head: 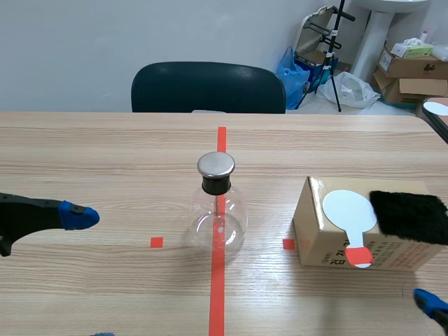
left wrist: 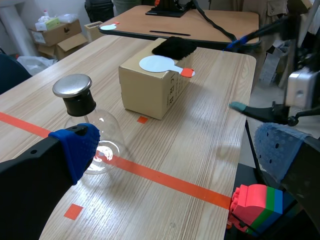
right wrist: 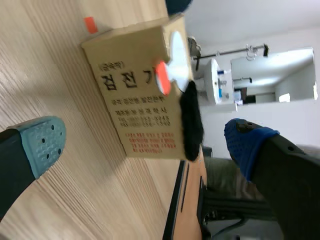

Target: Do the electroscope experiment

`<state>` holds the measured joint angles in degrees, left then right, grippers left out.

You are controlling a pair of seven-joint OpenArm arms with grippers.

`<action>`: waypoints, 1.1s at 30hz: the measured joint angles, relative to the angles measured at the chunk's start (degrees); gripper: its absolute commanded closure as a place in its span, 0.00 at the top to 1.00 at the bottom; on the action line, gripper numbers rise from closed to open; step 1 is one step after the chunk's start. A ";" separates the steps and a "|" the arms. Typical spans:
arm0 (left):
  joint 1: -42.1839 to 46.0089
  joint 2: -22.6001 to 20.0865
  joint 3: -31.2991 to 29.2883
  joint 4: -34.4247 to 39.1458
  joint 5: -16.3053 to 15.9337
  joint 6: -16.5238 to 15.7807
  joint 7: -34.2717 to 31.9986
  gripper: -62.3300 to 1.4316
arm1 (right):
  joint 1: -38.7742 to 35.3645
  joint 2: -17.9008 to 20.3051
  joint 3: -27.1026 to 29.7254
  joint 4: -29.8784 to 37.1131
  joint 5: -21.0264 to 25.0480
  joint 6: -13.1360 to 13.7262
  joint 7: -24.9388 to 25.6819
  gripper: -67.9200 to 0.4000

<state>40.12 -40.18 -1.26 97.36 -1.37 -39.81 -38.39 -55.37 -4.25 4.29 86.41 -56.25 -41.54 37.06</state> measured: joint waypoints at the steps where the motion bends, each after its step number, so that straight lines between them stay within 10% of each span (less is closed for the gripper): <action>1: 0.00 0.00 0.00 0.00 0.00 0.00 0.00 1.00 | -1.25 0.57 0.00 1.07 2.58 -0.04 1.51 1.00; 7: 0.00 0.00 0.00 0.00 0.00 0.02 0.00 1.00 | -5.81 6.67 0.09 7.04 18.45 2.16 6.19 1.00; 13: 0.00 0.02 0.07 -0.04 -0.35 5.68 0.44 1.00 | -8.33 14.16 1.31 17.29 33.27 18.51 5.70 1.00; 22: -1.95 0.02 0.11 -0.15 -16.09 15.91 15.58 1.00 | -3.19 16.65 9.14 29.90 47.19 44.54 -7.96 1.00; 33: 2.21 3.98 -6.05 10.82 -19.02 20.50 21.97 1.00 | 13.88 17.77 4.15 33.22 53.81 58.93 -24.06 1.00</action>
<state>42.33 -36.21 -7.31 108.18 -20.38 -19.31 -16.43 -41.50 13.52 8.45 119.63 -2.44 17.39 12.99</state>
